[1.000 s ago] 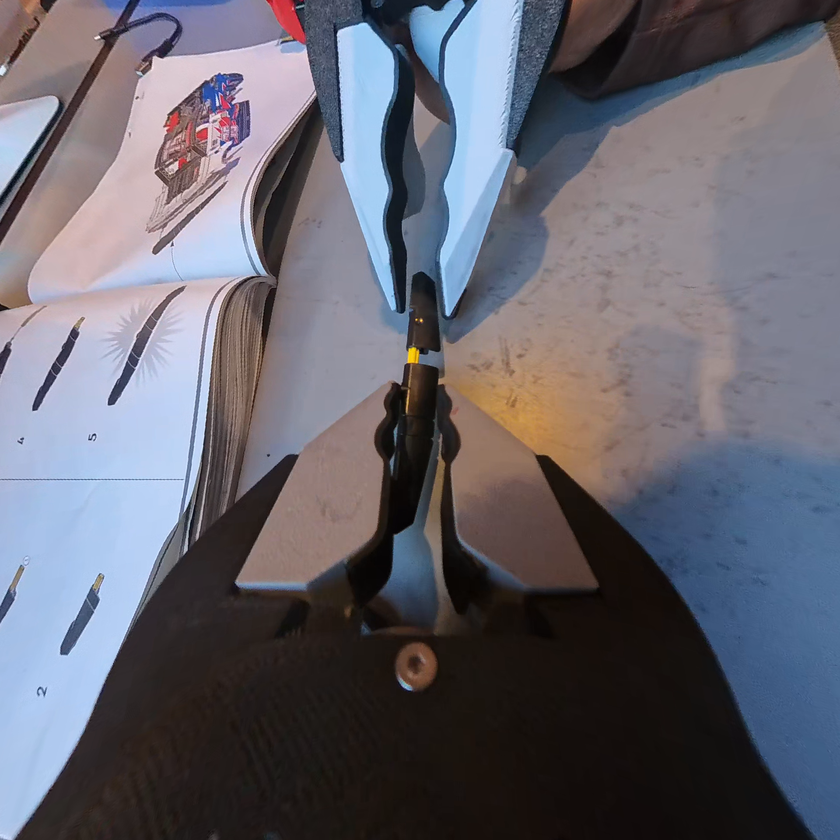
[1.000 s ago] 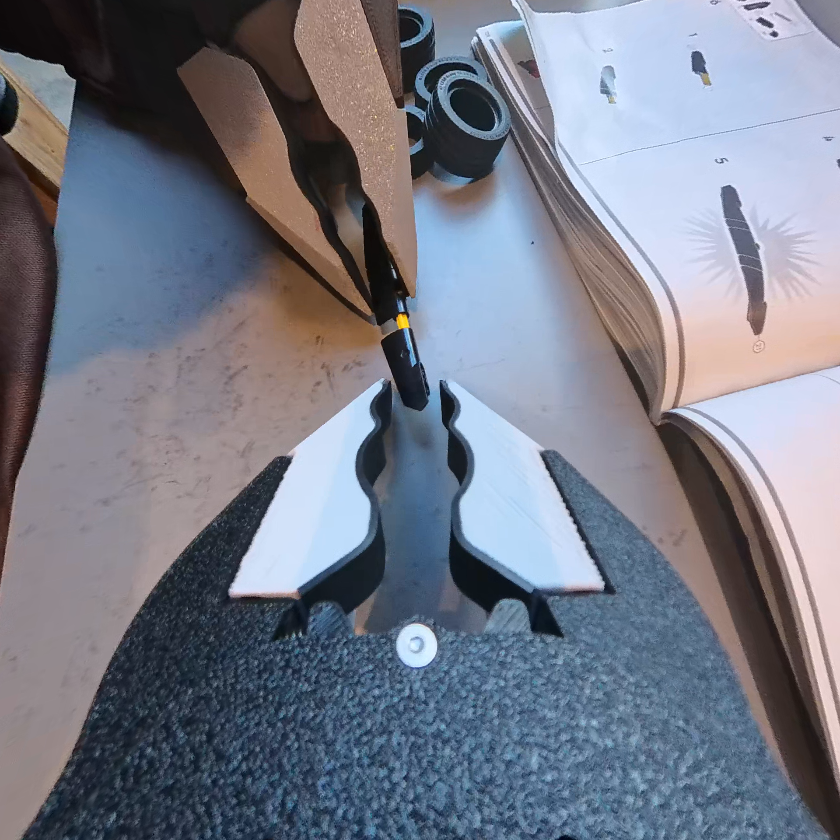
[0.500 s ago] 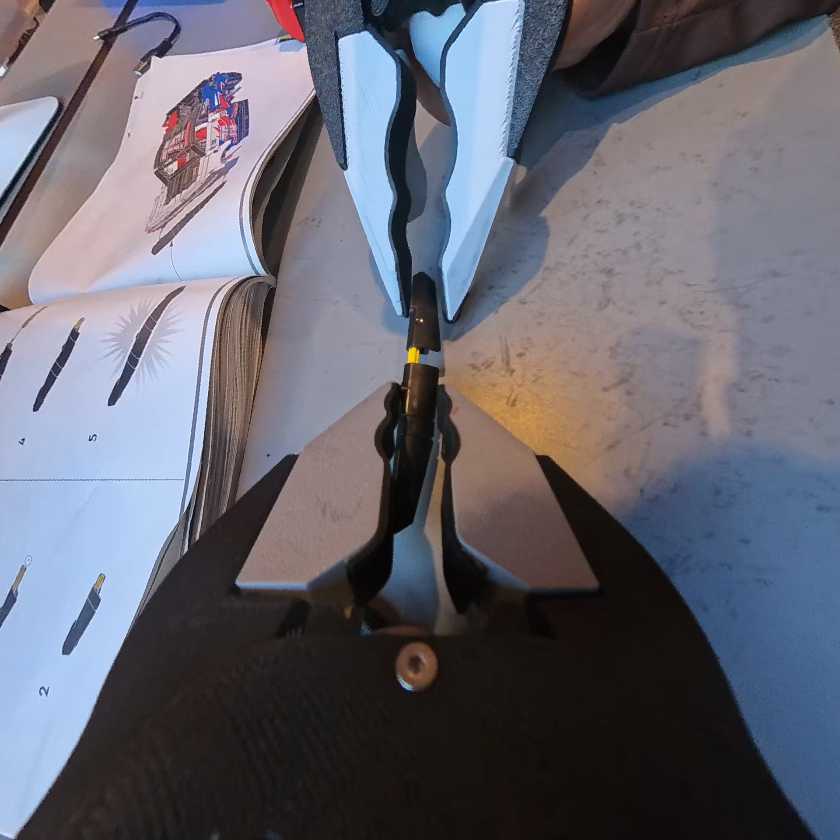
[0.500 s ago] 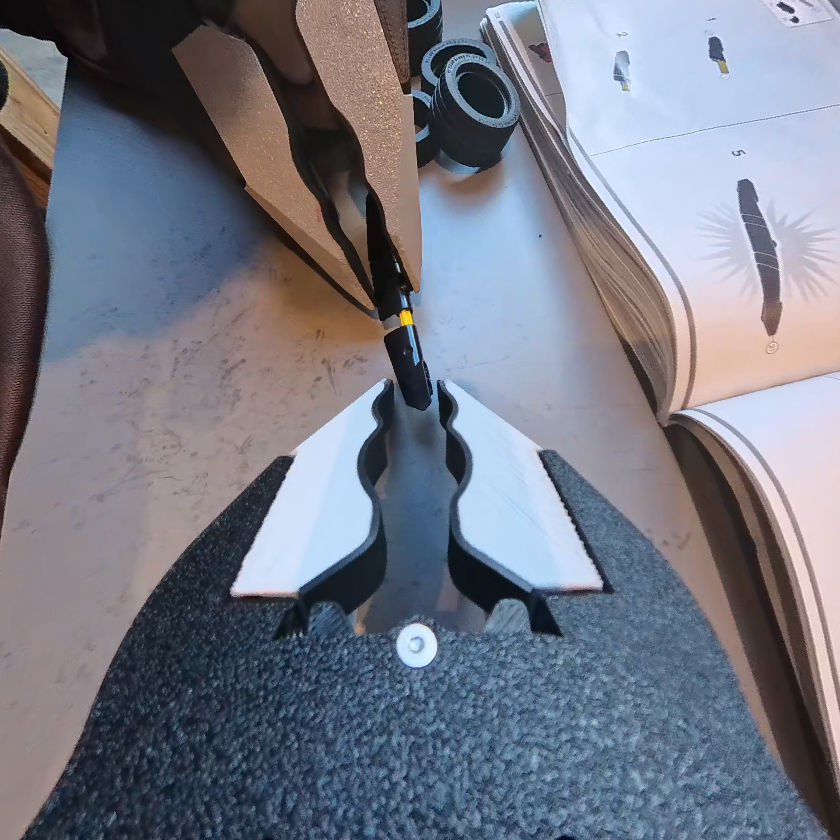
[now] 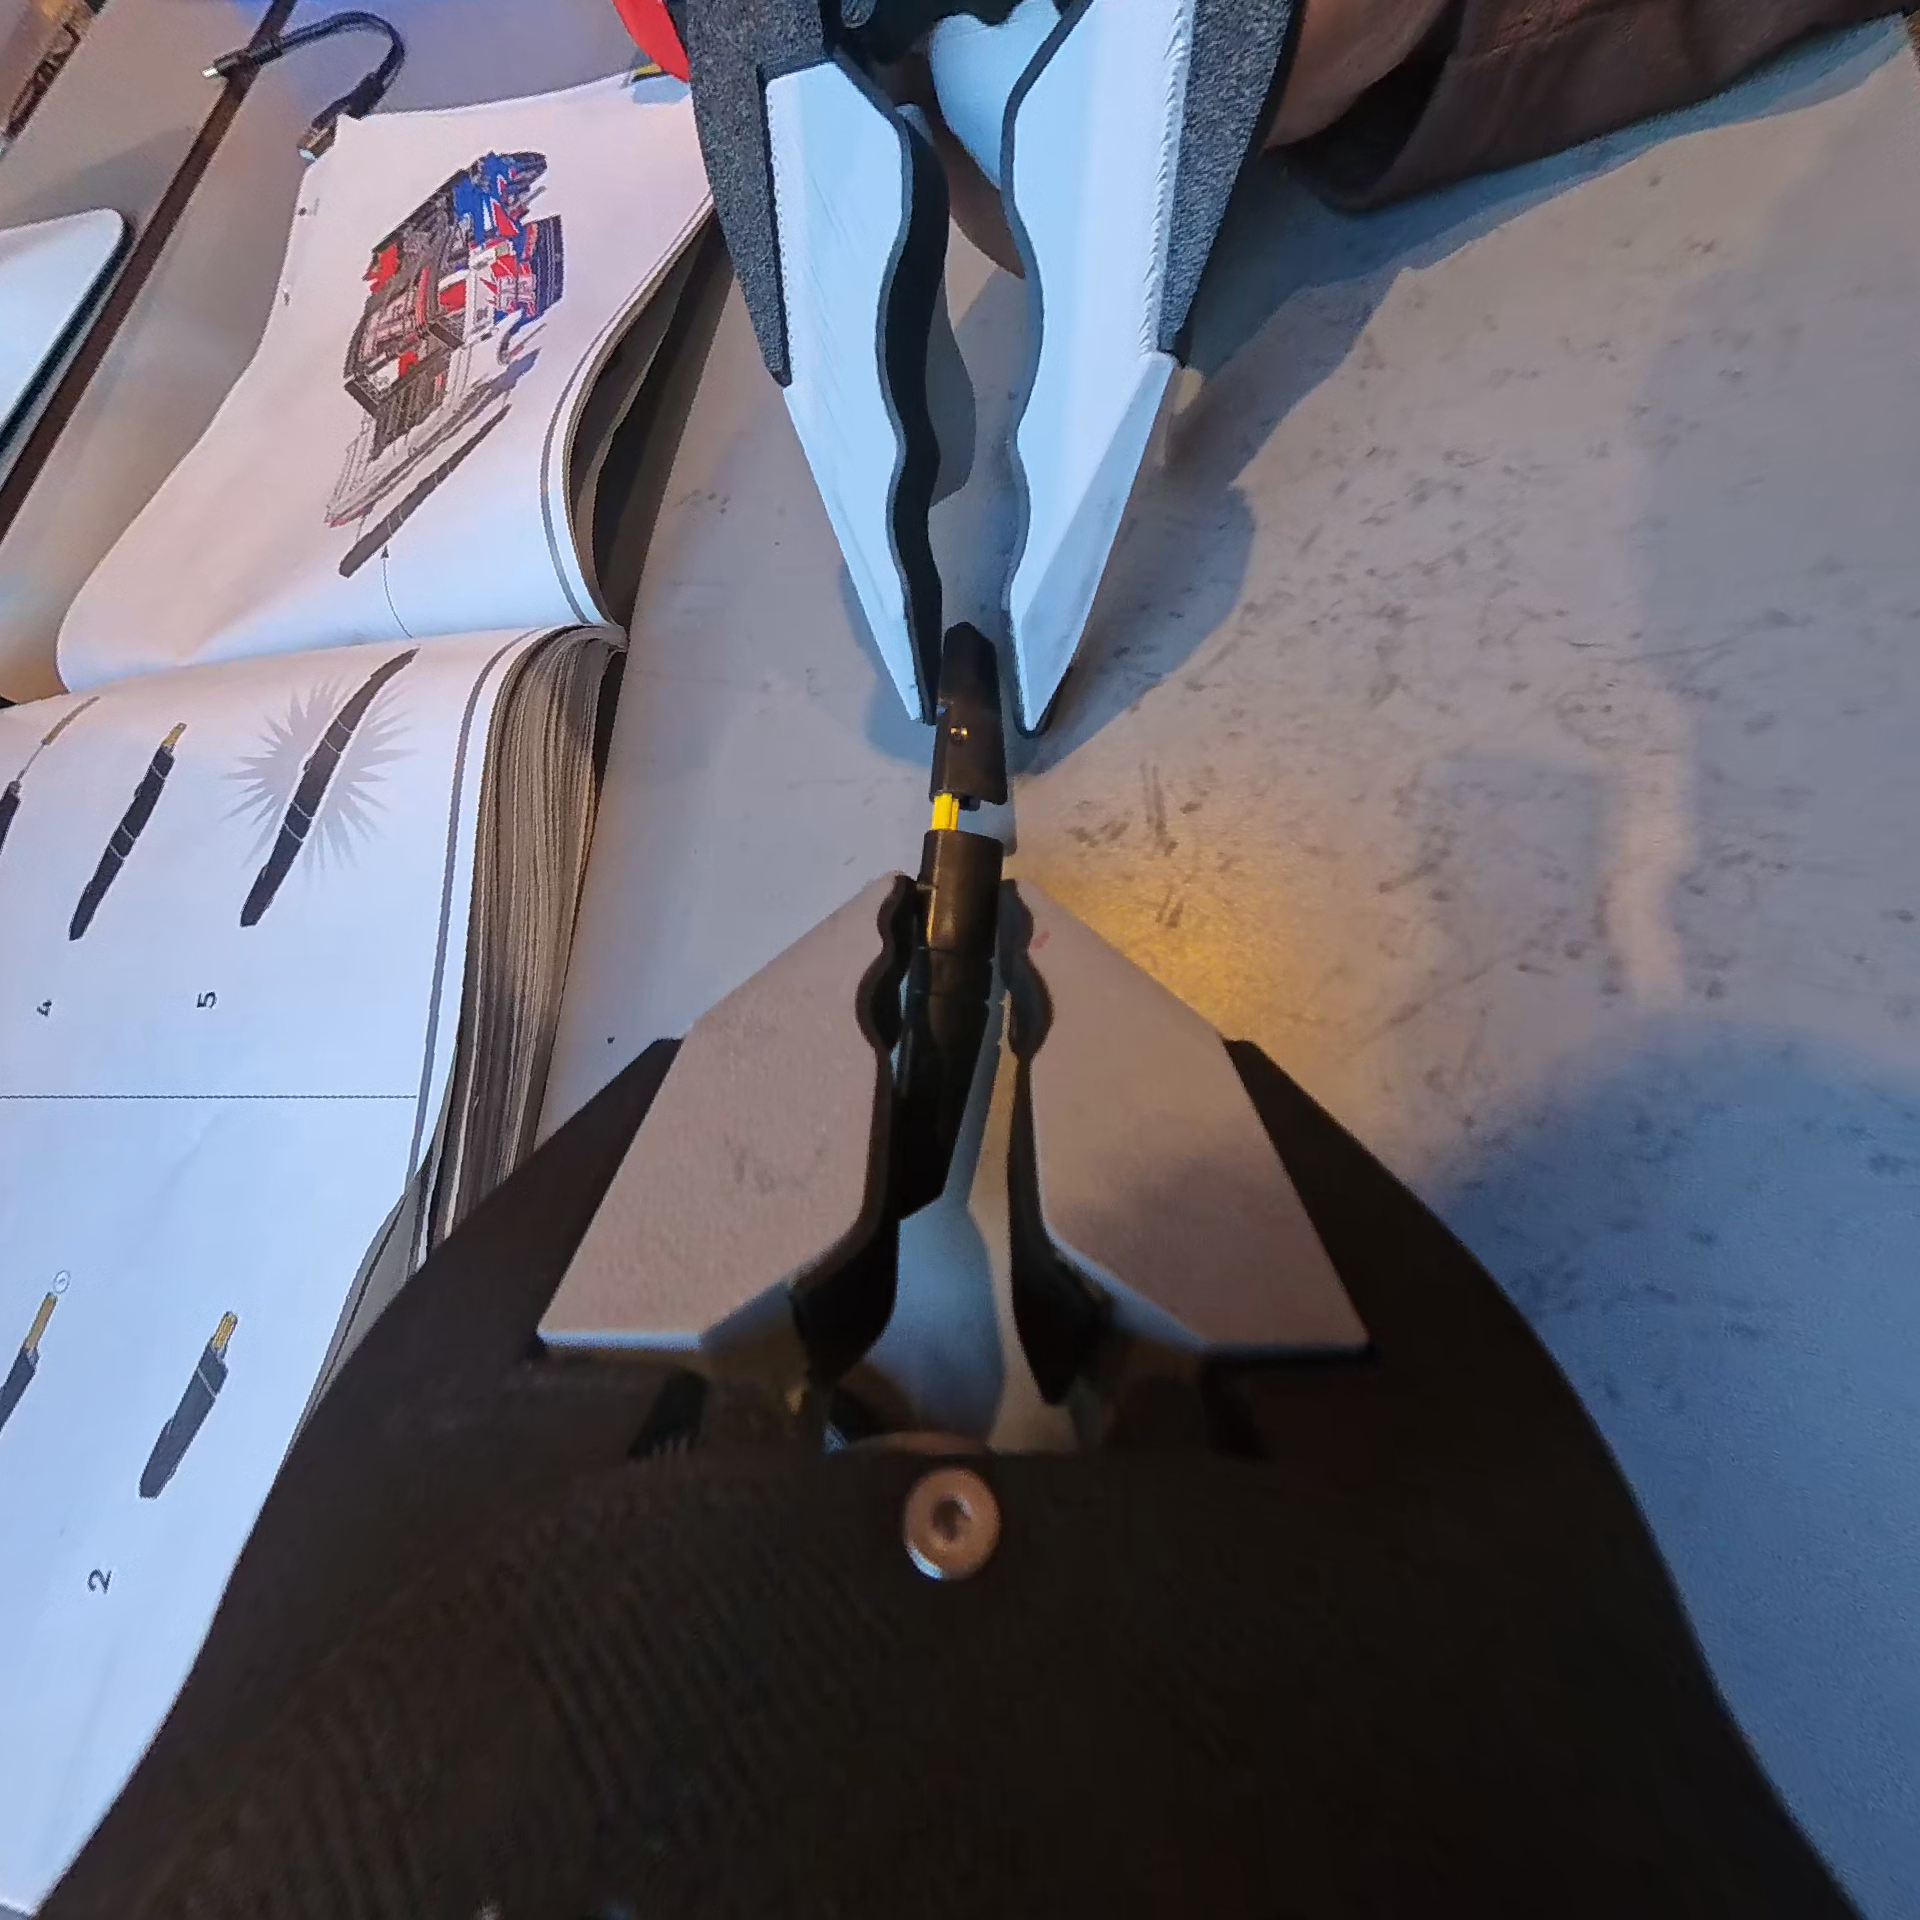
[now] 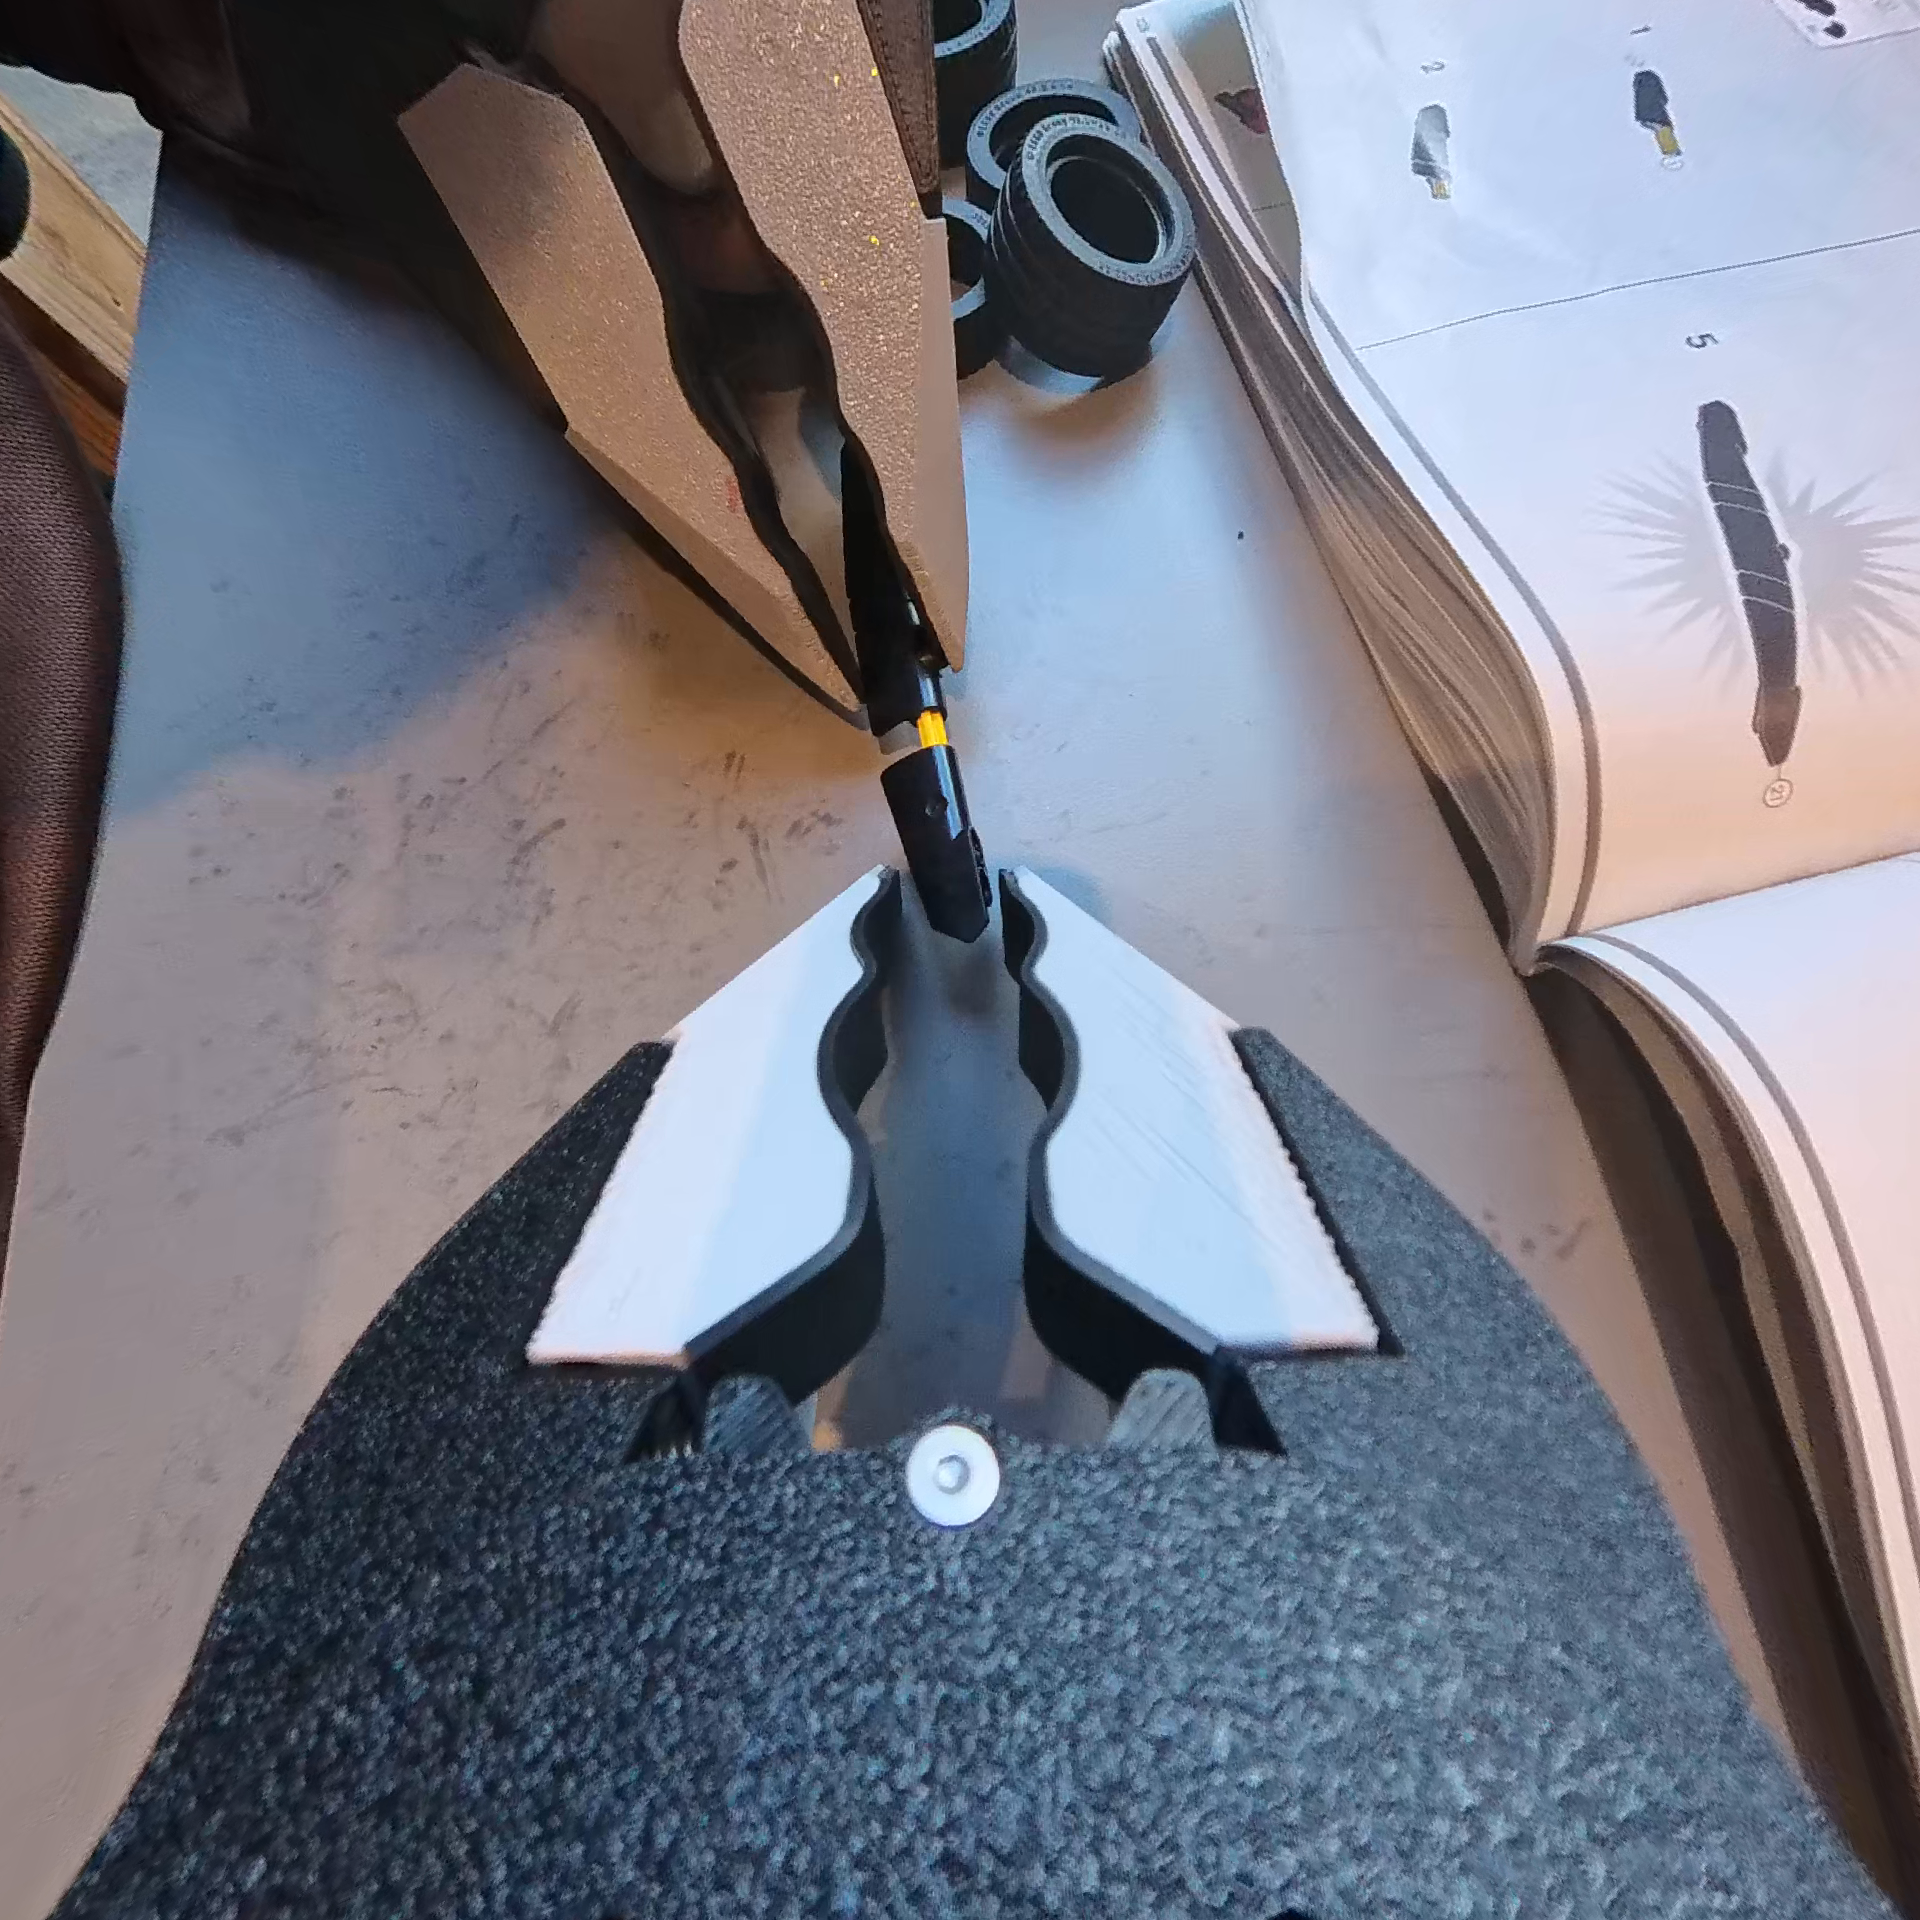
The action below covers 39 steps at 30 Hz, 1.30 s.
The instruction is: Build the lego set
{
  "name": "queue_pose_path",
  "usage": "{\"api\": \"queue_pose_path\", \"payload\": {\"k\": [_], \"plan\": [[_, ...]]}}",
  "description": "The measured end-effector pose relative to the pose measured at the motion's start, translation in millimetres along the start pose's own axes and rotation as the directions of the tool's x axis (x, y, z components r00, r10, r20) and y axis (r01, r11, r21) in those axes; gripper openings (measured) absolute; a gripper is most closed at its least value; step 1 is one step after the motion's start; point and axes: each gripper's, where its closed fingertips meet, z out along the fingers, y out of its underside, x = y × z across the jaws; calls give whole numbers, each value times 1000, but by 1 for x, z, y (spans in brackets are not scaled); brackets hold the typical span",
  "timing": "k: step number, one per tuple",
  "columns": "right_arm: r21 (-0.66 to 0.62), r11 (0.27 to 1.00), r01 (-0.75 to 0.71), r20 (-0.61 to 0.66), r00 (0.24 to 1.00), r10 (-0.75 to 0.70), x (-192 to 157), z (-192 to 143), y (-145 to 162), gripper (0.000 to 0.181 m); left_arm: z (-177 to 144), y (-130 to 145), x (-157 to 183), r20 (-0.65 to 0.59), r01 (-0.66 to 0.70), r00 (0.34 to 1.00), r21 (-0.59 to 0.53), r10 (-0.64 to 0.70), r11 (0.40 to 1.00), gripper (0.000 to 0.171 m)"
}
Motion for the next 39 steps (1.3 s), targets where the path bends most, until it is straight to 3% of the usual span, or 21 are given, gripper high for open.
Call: {"api": "queue_pose_path", "payload": {"k": [17,24,26,31,39], "plan": [[6,1000,14,0,1000,-14,-1,0,-1,17,0,1,0,1,1,1000,-4,-1,1000,13],[38,987,155,-138,979,-148,2,-1,-13,21,0,0,0,-1,1,1000,1,-1,1000,13],[21,979,201,-185,963,-194,3,2,-16,26,0,0,0,-5,6,1000,3,-6,1000,13],[-67,966,250,-203,944,-258,-2,15,-12,18,-1,-1,0,-13,19,1000,9,-19,1000,13],[-10,980,201,-170,965,-200,-3,13,-18,16,-2,-2,0,-32,43,999,22,-42,999,13]]}}
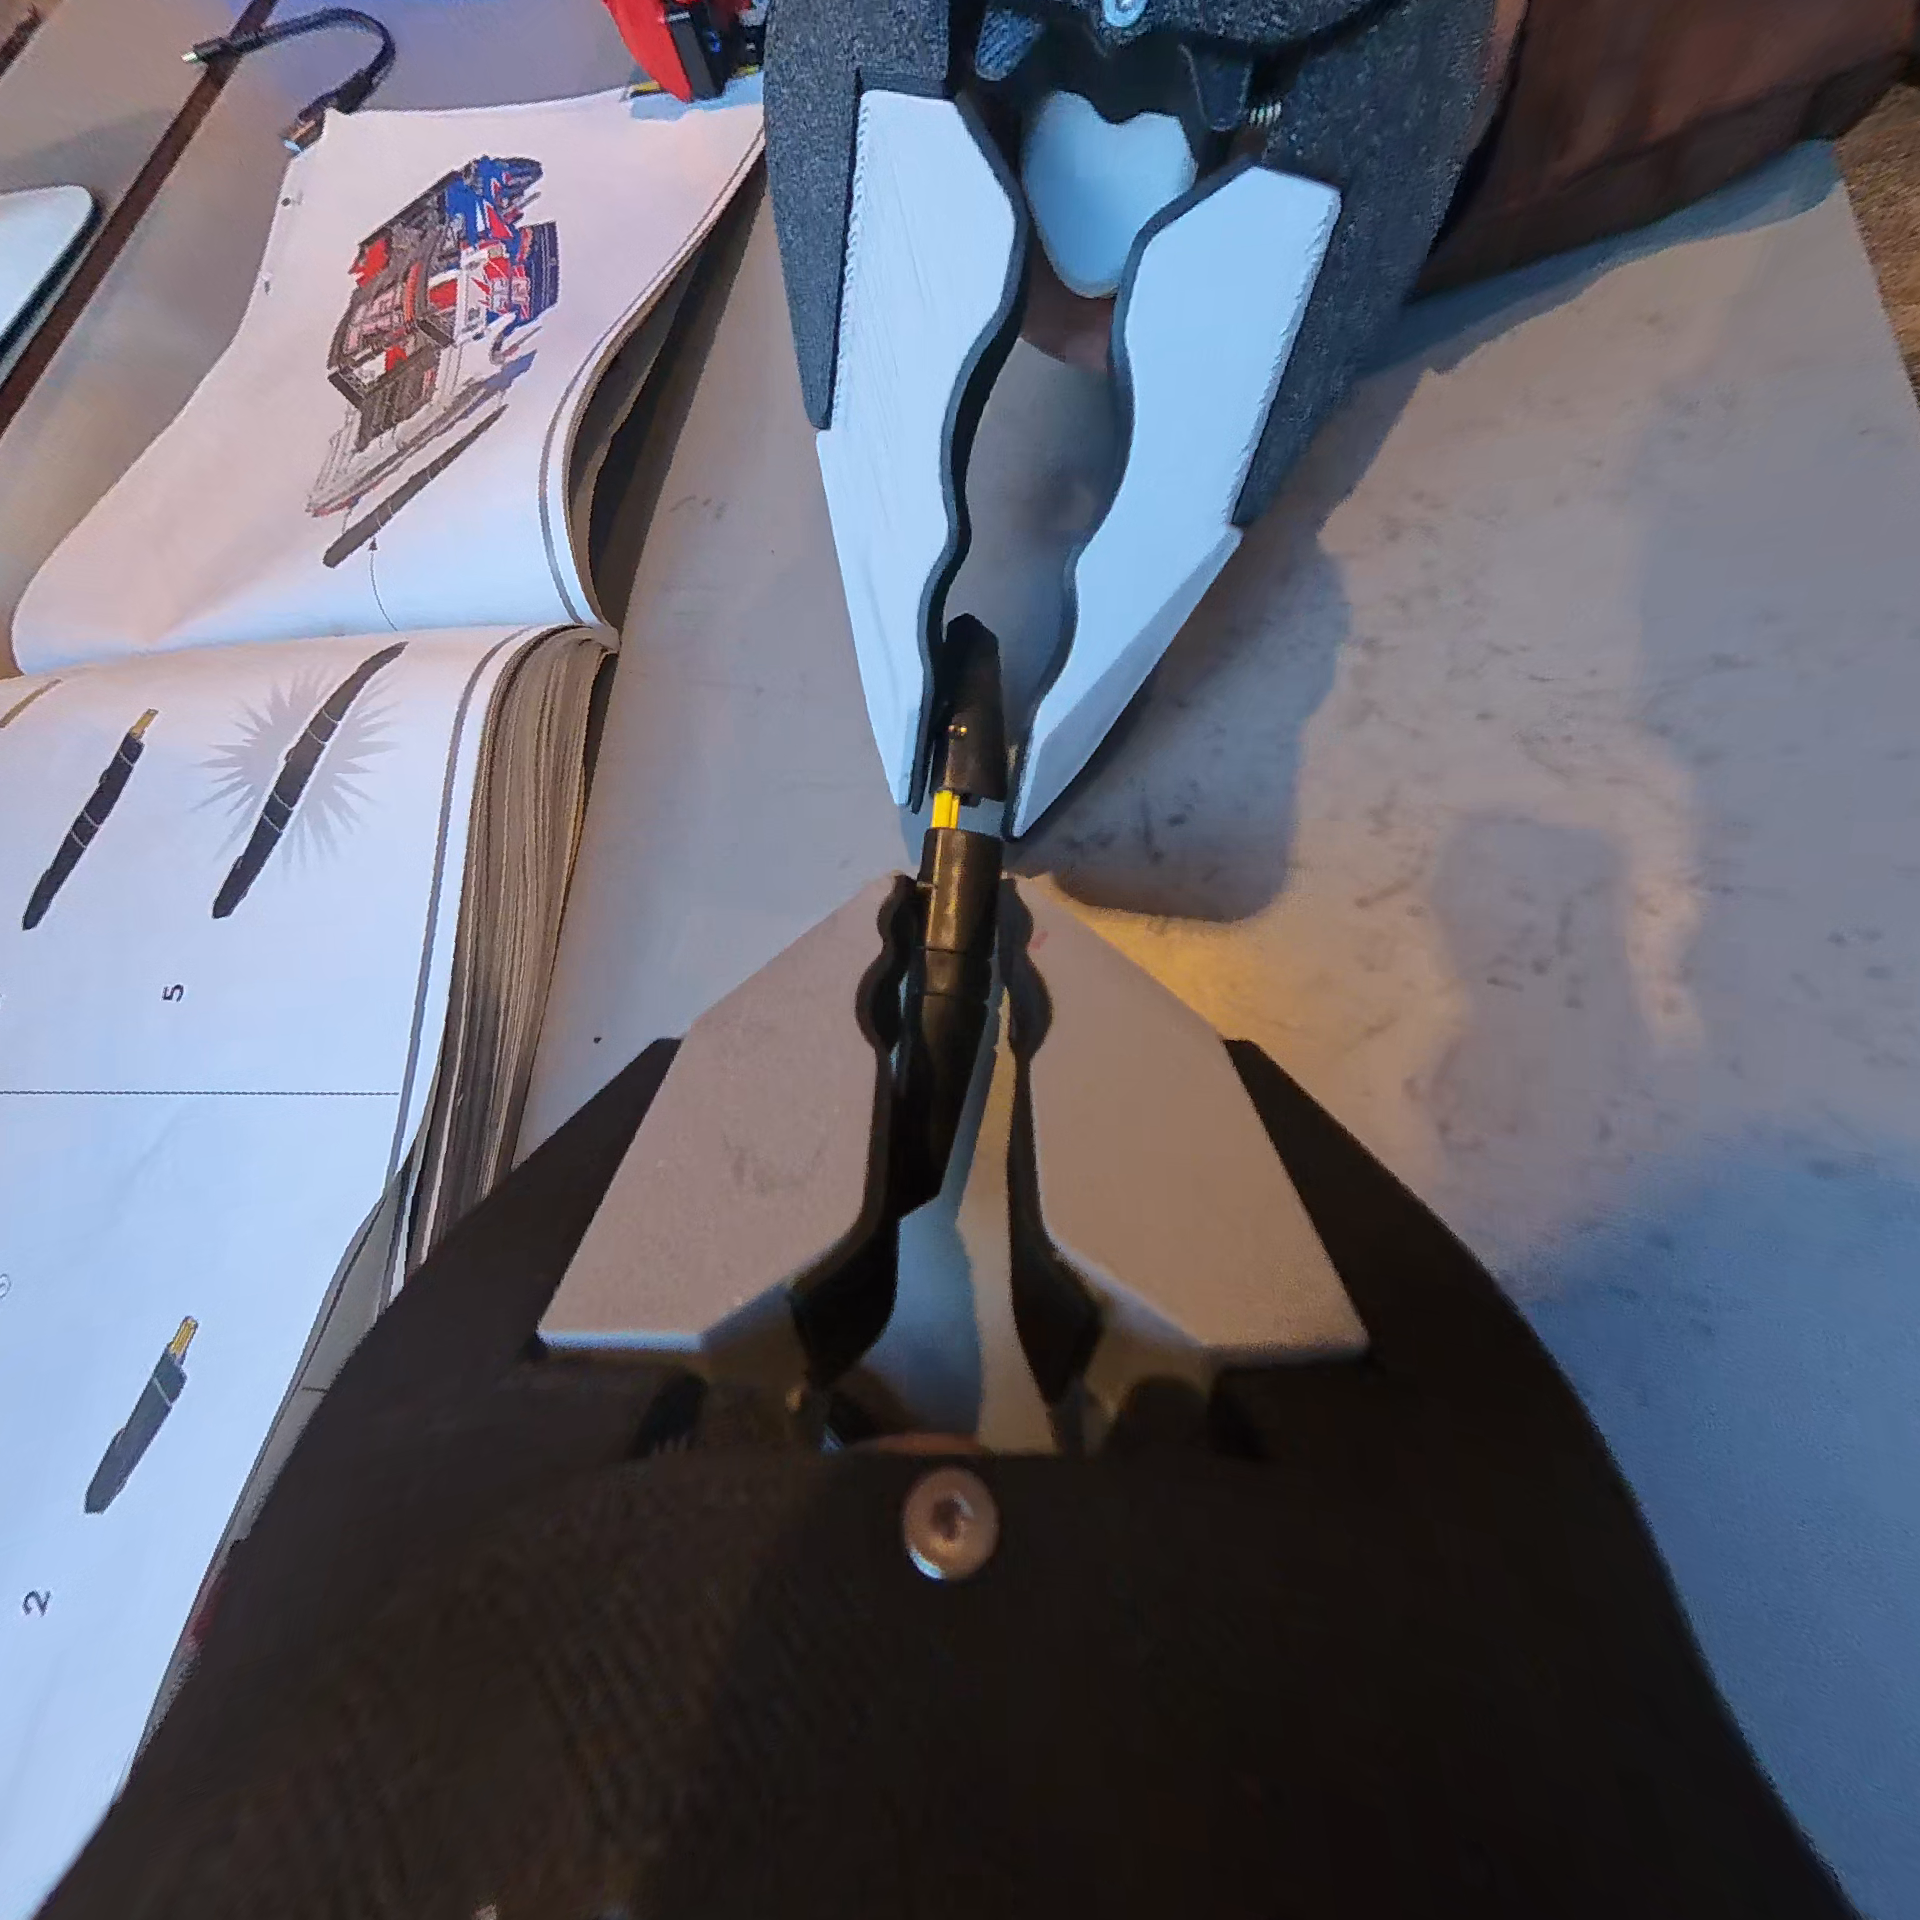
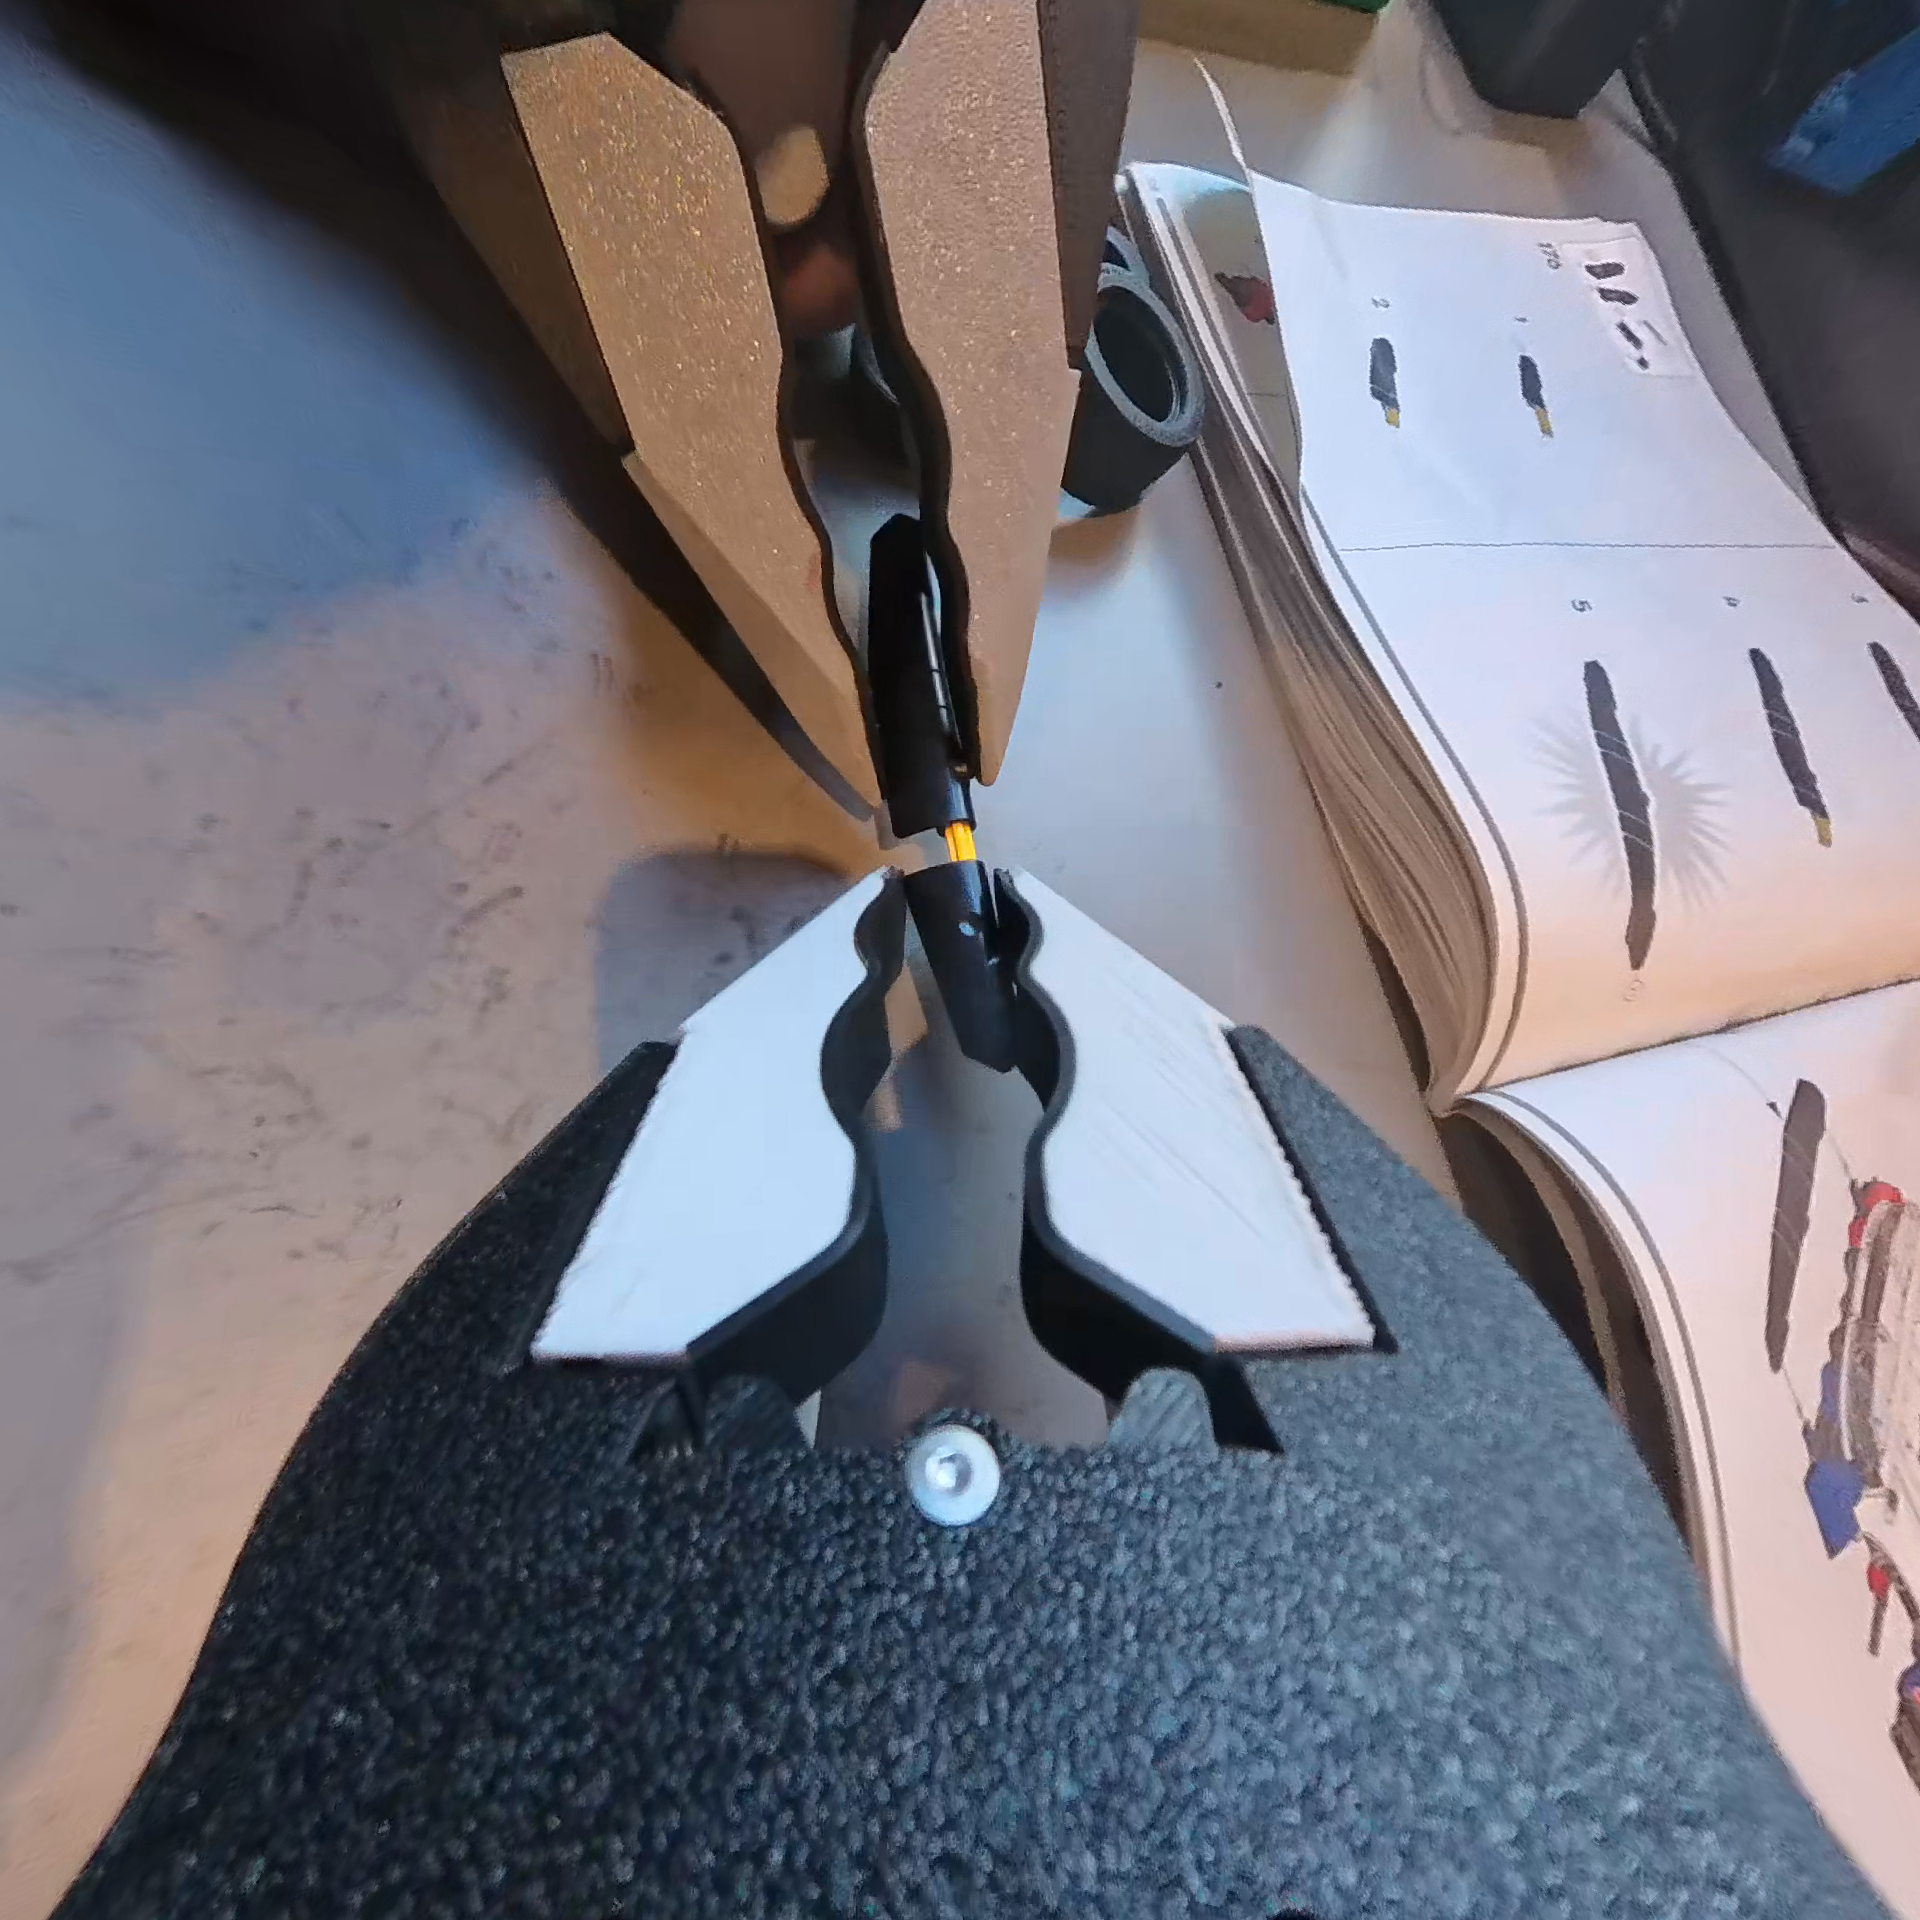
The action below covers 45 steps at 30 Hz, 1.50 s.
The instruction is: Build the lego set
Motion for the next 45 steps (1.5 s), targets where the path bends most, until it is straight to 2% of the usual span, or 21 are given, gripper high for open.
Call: {"api": "queue_pose_path", "payload": {"k": [7,18,20,21,25,28,30,31,32,33,34,35,36,38,40,45], "plan": [[-27,1000,2,8,1000,-2,-3,2,4,16,1,1,2,-1,-18,1000,-12,18,1000,13],[12,1000,14,-3,1000,-14,-3,-1,-1,14,3,2,-1,5,-2,1000,-22,2,1000,14],[36,999,-4,16,1000,4,-5,-2,-5,13,6,7,-2,0,18,1000,-60,-19,998,20],[34,999,-19,33,999,18,-6,-2,-5,13,7,9,0,-6,13,1000,-72,-13,997,14],[10,997,-72,79,994,71,-9,-3,1,13,7,11,3,6,-40,999,-81,40,996,12],[52,996,-77,92,993,72,-10,-9,-3,12,4,6,4,-7,-11,1000,-39,10,999,12],[7,998,-60,39,997,59,-2,-13,9,9,1,2,6,-19,10,1000,-10,-11,1000,11],[-66,997,-43,-51,998,40,13,-19,30,8,-1,13,-2,36,12,999,-75,-9,997,4],[-41,996,-84,-58,995,81,20,-28,37,8,-6,30,-16,105,-17,994,-134,31,991,5],[69,984,-164,24,986,163,16,-38,23,8,-14,28,-20,96,37,995,-85,-29,996,4],[154,965,-214,75,976,205,16,-44,7,9,-18,16,-13,16,83,996,-1,-83,997,4],[164,963,-214,54,977,208,20,-41,1,11,-16,3,-6,-19,65,998,58,-64,996,5],[127,977,-171,-5,985,173,25,-36,2,12,-9,-2,0,-2,-2,1000,48,2,999,5],[45,998,-40,-115,992,45,28,-29,14,14,5,10,3,77,-166,982,-88,172,982,4],[-18,1000,10,-107,994,-12,21,-24,26,14,7,11,5,103,-242,962,-98,252,965,4],[28,1000,1,-81,997,1,19,-27,20,13,7,11,4,48,-117,991,-95,122,989,8]]}}
